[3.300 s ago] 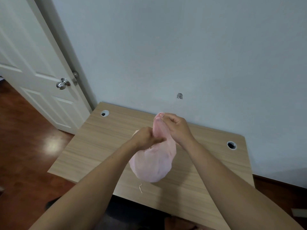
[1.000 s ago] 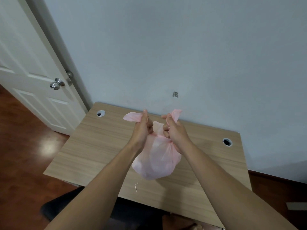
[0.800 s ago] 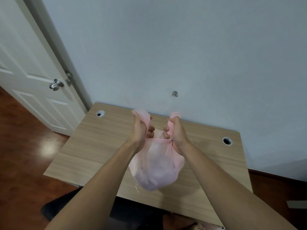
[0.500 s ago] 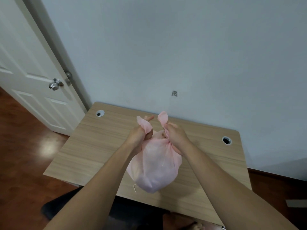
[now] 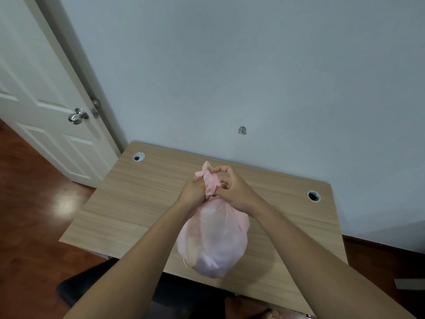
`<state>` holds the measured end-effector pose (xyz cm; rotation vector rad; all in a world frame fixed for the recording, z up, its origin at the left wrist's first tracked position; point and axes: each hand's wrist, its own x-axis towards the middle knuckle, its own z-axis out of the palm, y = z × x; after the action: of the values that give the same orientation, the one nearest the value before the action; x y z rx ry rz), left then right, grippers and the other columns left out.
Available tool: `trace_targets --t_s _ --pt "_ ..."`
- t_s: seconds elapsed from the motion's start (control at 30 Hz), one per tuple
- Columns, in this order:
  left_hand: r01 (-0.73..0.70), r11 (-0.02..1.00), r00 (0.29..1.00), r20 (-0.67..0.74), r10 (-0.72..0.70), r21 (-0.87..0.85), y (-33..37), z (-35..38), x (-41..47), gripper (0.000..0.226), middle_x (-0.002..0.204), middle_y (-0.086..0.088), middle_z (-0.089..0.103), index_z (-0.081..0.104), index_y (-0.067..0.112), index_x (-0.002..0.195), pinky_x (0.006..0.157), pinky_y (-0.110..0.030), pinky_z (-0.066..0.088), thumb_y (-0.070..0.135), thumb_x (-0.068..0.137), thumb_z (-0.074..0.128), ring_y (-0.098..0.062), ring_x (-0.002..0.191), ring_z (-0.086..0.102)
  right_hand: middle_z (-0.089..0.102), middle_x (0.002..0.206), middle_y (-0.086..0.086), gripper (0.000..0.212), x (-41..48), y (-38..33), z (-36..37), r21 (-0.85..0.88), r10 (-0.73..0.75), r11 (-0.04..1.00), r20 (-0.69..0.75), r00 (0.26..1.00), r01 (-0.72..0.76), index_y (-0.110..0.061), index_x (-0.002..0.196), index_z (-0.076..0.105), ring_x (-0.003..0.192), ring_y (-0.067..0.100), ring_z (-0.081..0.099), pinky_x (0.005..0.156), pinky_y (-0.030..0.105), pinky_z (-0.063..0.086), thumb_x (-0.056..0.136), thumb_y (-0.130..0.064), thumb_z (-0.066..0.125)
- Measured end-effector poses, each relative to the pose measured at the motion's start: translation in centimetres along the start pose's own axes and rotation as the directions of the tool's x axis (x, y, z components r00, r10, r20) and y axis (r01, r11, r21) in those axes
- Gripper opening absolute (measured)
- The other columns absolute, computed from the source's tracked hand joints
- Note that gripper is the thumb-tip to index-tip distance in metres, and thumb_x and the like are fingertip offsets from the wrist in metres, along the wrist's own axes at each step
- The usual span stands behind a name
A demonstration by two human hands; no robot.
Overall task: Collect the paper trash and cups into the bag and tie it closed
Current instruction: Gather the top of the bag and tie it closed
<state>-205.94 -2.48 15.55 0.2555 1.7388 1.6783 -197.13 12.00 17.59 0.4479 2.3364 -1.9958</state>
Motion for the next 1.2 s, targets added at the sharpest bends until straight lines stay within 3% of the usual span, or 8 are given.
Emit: trace_targets --t_s 0.17,0.23,0.37,0.57,0.73,0.9,1.07,1.2 --pt "0.119 0.988 0.990 -0.068 -0.126 -0.096 -0.1 0.0 0.2 0.020 0.084 -0.015 0.072 0.076 0.012 0.084 0.085 -0.045 0.059 0.019 0.100 0.065 -0.029 0.085 0.073 0.072 0.133 -0.025 0.056 -0.6 -0.7 0.4 -0.088 -0.031 0.995 0.189 0.981 0.048 -0.066 0.133 0.057 0.121 -0.003 0.069 0.100 0.020 0.057 0.096 -0.032 0.082" --pt "0.100 0.995 0.994 -0.044 -0.101 -0.013 -0.2 -0.4 0.2 0.016 0.085 -0.018 0.075 0.074 0.009 0.079 0.082 -0.045 0.061 0.012 0.093 0.068 -0.031 0.086 0.076 0.075 0.130 -0.023 0.042 -0.6 -0.9 0.6 -0.117 -0.024 0.992 0.182 0.983 0.045 -0.059 0.127 0.067 0.113 -0.003 0.072 0.095 0.017 0.054 0.095 -0.042 0.087" --pt "0.040 0.999 0.999 -0.015 -0.040 0.028 0.2 -0.8 -0.3 0.033 0.056 -0.005 0.060 0.065 0.012 0.071 0.060 -0.033 0.049 0.029 0.099 0.058 -0.015 0.052 0.062 0.085 0.106 0.009 0.021 -0.1 -0.1 0.9 0.053 -0.071 0.996 0.033 0.997 0.069 -0.020 0.104 0.074 0.083 0.013 0.077 0.090 0.034 0.058 0.098 -0.037 0.086" --pt "0.022 0.990 1.000 0.003 -0.022 -0.142 -0.3 -1.2 -0.2 0.056 0.060 -0.005 0.057 0.077 0.017 0.087 0.053 -0.024 0.046 0.055 0.112 0.045 -0.015 0.053 0.052 0.082 0.104 0.015 0.024 0.4 -0.1 1.2 -0.030 -0.057 0.998 -0.159 0.986 0.053 -0.011 0.103 0.066 0.102 0.044 0.078 0.098 0.064 0.059 0.106 -0.033 0.077" --pt "-0.019 0.979 0.998 0.052 0.030 -0.202 -0.5 -1.0 -0.6 0.067 0.059 0.000 0.055 0.070 0.018 0.076 0.059 -0.024 0.039 0.063 0.114 0.038 -0.011 0.053 0.041 0.077 0.087 -0.002 0.021 1.1 -0.2 1.0 -0.208 -0.069 0.978 -0.355 0.932 -0.007 -0.023 0.096 0.065 0.076 0.007 0.072 0.070 0.032 0.054 0.109 -0.038 0.067" --pt "-0.271 0.958 0.961 0.093 0.262 0.096 0.1 -1.3 -1.3 0.034 0.073 -0.002 0.049 0.047 0.014 0.091 0.062 -0.025 0.040 0.032 0.118 0.039 -0.017 0.067 0.041 0.077 0.091 -0.003 0.021 1.0 0.5 0.4 -0.275 -0.039 0.957 -0.427 0.903 -0.089 -0.019 0.102 0.070 0.085 0.015 0.071 0.067 0.028 0.045 0.111 -0.037 0.063" --pt "-0.475 0.746 0.880 0.230 0.416 0.467 0.8 -1.7 -1.6 0.021 0.082 0.015 0.066 0.057 0.028 0.097 0.065 -0.025 0.044 0.030 0.114 0.045 -0.006 0.070 0.057 0.078 0.084 -0.007 0.015 0.8 0.5 -0.2 -0.222 0.088 0.956 -0.411 0.907 -0.194 -0.027 0.091 0.068 0.076 0.012 0.071 0.060 0.022 0.043 0.098 -0.031 0.080" --pt "-0.503 0.686 0.855 0.185 0.485 0.525 1.0 -1.4 -1.3 0.022 0.089 -0.007 0.066 0.057 0.010 0.093 0.079 -0.049 0.050 0.007 0.113 0.046 -0.030 0.085 0.063 0.082 0.101 0.004 0.028 0.5 0.4 -0.3 -0.160 0.158 0.965 -0.274 0.949 -0.207 -0.020 0.109 0.065 0.087 0.016 0.075 0.075 0.034 0.051 0.092 -0.023 0.087"
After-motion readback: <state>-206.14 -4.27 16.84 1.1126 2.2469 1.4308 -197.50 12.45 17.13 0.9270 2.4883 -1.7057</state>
